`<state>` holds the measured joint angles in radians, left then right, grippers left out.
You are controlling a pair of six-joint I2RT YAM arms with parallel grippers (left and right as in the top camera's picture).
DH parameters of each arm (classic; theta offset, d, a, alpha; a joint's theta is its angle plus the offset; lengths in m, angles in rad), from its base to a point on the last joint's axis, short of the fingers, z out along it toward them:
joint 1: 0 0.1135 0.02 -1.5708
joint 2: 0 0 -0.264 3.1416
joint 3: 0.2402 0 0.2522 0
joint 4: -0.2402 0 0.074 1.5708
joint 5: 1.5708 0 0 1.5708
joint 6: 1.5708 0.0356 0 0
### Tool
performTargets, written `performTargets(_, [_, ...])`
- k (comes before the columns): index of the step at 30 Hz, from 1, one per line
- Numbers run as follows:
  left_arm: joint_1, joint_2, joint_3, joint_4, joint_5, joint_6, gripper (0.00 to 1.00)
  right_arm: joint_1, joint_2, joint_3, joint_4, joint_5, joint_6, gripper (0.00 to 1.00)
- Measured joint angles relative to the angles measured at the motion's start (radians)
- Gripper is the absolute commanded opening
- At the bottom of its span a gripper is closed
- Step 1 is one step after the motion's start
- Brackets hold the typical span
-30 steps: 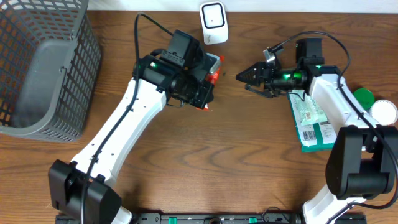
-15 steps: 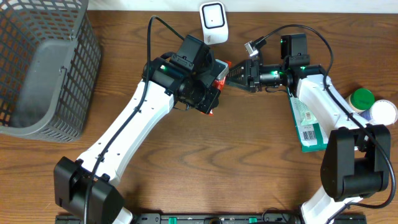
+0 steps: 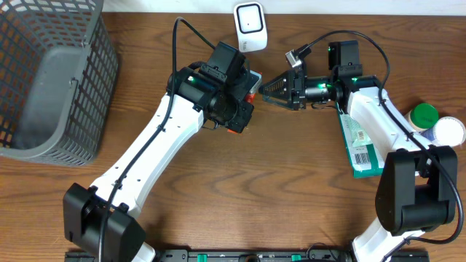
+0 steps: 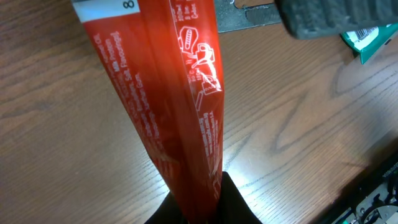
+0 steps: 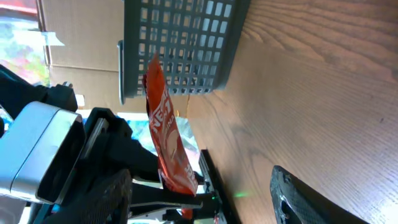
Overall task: Scan the item barcode
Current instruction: 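Raise the red snack stick to the scanner with the left gripper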
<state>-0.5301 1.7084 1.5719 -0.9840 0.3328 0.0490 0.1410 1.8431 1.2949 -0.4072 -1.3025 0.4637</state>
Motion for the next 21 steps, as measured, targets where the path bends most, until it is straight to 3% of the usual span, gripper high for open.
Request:
performTargets(14, [0.0, 0.0, 0.0, -0.003, 0.035, -0.008, 0.07, 0.067, 0.0, 0.0, 0.081, 0.055, 0.042, 0.54])
performTargets(18, [0.0, 0.0, 0.0, -0.005, 0.035, -0.009, 0.07, 0.076, 0.0, 0.0, 0.137, 0.085, 0.084, 0.47])
performTargets(21, [0.0, 0.0, 0.0, -0.005, 0.035, -0.012, 0.07, 0.077, 0.0, 0.0, 0.189, 0.097, 0.12, 0.31])
